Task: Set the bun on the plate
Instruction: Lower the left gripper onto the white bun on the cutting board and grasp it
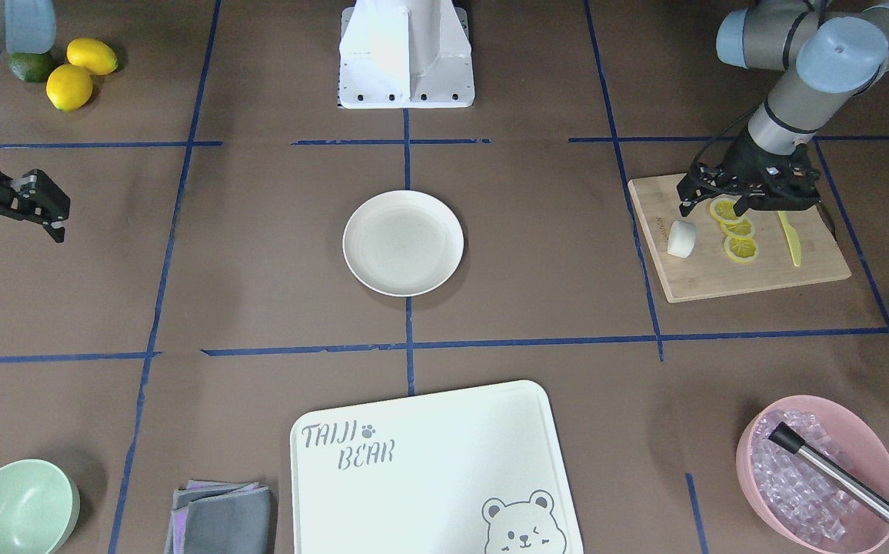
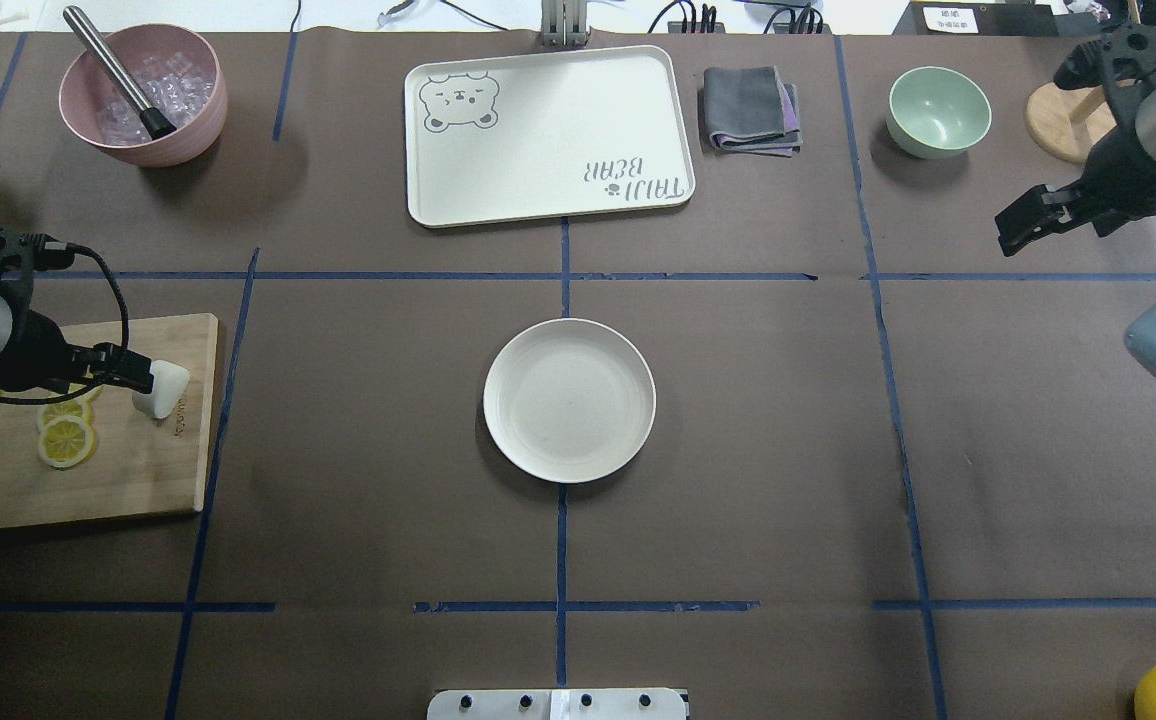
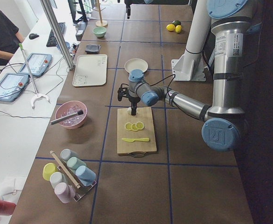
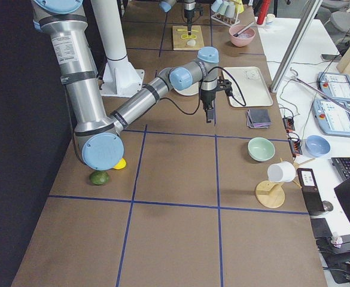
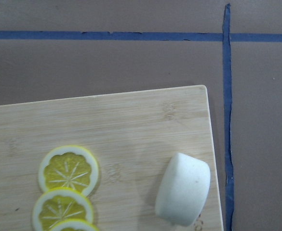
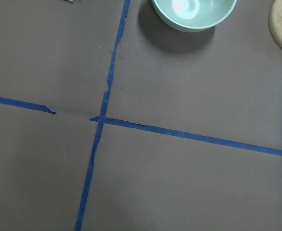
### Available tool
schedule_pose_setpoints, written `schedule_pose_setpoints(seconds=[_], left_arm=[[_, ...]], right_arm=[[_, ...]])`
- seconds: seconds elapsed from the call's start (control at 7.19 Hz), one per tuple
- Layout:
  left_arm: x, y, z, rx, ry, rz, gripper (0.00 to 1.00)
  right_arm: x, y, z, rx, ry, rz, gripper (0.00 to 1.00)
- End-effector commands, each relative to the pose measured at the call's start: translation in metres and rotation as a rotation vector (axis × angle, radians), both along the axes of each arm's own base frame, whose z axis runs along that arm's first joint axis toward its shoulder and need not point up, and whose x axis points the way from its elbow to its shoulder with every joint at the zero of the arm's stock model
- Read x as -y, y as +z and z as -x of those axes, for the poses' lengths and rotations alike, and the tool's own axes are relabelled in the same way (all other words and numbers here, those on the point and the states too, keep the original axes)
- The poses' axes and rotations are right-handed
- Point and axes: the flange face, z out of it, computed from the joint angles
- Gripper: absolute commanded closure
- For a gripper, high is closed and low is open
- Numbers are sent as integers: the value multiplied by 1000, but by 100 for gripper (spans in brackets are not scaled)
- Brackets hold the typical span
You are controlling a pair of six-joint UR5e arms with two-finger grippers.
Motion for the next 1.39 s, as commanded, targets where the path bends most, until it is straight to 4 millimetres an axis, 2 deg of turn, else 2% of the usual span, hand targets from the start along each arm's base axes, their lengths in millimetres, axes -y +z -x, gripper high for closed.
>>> schedule_pose_setpoints(seconds=[0.0, 0.28, 0.56, 1.11, 1.25], left_arm=[[18, 1, -26, -3, 7, -3, 0], [23, 11, -34, 8, 12, 6, 1], [15, 14, -46, 12, 36, 13, 1], [11, 17, -48, 16, 44, 18, 2], [10, 18, -48, 17, 44, 19, 7]], right_arm=[[-2, 16, -22, 3, -13, 1, 0], [-1, 16, -26, 2, -5, 2, 0], [0, 16, -30, 2, 2, 2, 0], [1, 16, -33, 3, 10, 3, 0], [1, 15, -33, 3, 10, 2, 0]])
